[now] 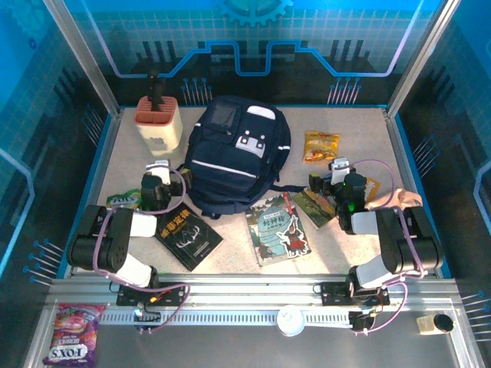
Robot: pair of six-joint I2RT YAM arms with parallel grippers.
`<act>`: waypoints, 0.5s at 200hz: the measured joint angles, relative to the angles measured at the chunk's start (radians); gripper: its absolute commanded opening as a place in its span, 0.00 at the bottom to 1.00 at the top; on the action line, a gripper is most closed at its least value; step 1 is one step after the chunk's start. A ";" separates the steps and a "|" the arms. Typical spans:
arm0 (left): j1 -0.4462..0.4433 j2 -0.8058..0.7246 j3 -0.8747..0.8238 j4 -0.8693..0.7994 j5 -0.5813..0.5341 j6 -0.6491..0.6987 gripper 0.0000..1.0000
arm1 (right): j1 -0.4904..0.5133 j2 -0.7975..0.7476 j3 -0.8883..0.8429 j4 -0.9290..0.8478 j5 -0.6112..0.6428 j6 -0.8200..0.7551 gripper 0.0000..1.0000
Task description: Pack books, pencil case, and school supplies into a backpack
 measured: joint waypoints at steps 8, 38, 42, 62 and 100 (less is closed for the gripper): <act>0.000 -0.035 -0.020 -0.005 -0.003 0.000 0.99 | 0.022 -0.037 -0.002 -0.027 0.024 -0.011 1.00; -0.001 -0.208 -0.020 -0.103 -0.030 -0.009 0.99 | 0.140 -0.149 0.079 -0.199 0.118 -0.037 1.00; -0.002 -0.232 -0.014 -0.122 -0.036 -0.014 0.99 | 0.154 -0.151 0.100 -0.227 0.129 -0.037 1.00; -0.010 -0.324 0.037 -0.248 -0.056 -0.068 0.99 | 0.234 -0.151 0.231 -0.392 0.210 -0.030 1.00; -0.019 -0.400 0.242 -0.591 -0.053 -0.259 0.99 | 0.288 -0.059 0.557 -0.745 0.192 0.111 1.00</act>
